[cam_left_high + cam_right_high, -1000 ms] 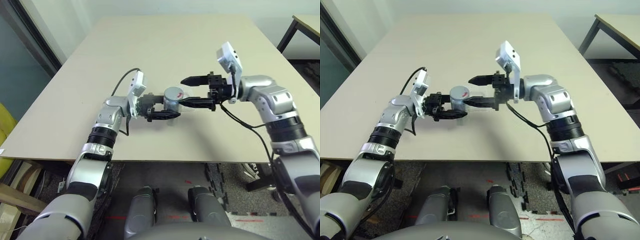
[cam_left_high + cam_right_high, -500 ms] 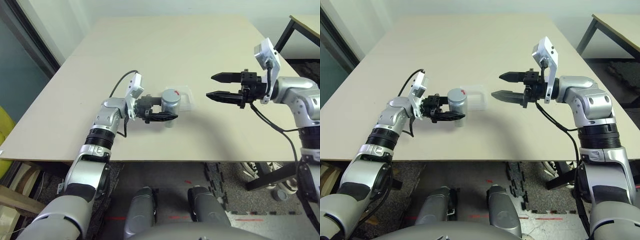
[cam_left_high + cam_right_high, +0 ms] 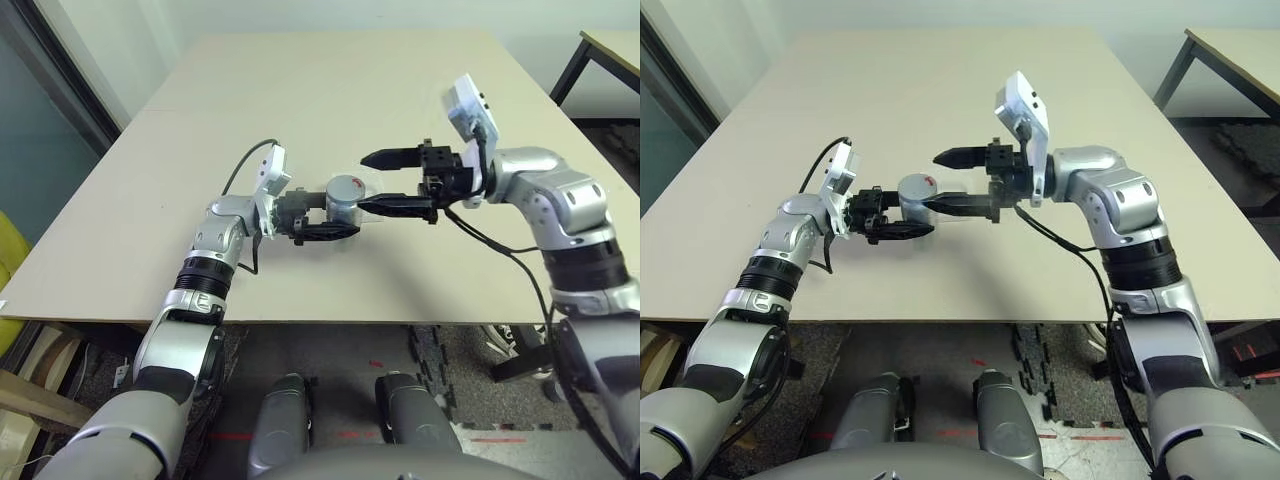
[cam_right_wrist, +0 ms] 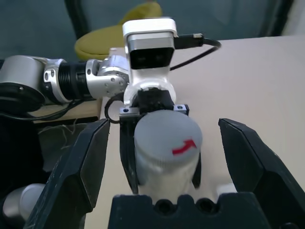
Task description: Pour the medicine from the bottle into the box.
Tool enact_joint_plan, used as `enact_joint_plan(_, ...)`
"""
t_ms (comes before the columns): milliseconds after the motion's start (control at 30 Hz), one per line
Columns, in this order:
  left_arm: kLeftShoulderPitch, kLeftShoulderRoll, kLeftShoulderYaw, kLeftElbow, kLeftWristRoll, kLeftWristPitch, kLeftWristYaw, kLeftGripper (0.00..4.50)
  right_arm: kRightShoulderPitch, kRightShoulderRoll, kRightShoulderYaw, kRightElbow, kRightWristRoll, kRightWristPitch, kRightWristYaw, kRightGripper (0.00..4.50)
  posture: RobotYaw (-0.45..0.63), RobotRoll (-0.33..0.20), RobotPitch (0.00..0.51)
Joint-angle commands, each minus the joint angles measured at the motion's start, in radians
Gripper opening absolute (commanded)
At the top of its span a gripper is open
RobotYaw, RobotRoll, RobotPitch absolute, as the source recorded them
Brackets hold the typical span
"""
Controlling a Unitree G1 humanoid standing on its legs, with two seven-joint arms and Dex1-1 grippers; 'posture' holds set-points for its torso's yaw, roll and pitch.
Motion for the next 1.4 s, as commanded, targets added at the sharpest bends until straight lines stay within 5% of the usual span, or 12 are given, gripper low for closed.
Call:
enact_joint_plan(33,0.008,-0.004,-0.006,-0.028,-0.013,0.002,0.004,2.71,-0.017,0.014,0.027,0.020,-0.013,-0.018,0.012,4.50,-0.10,0.000,0.043)
enact_joint_plan(767,0.044,-0.007,-0.021,-0.113,-0.029,0.050,0.003,2.71,-0.010,0.104,0.044,0.102,-0.071,-0.072,-0.046,4.50,-0.09,0.000,0.050)
enact_joint_plan(1400,0.043,0.032,-0.005,-0.085,-0.029,0.043,0.008,2.71,0.053,-0.104,-0.118,0.067,0.007,-0.018,-0.049,4.50,-0.11,0.000,0.055)
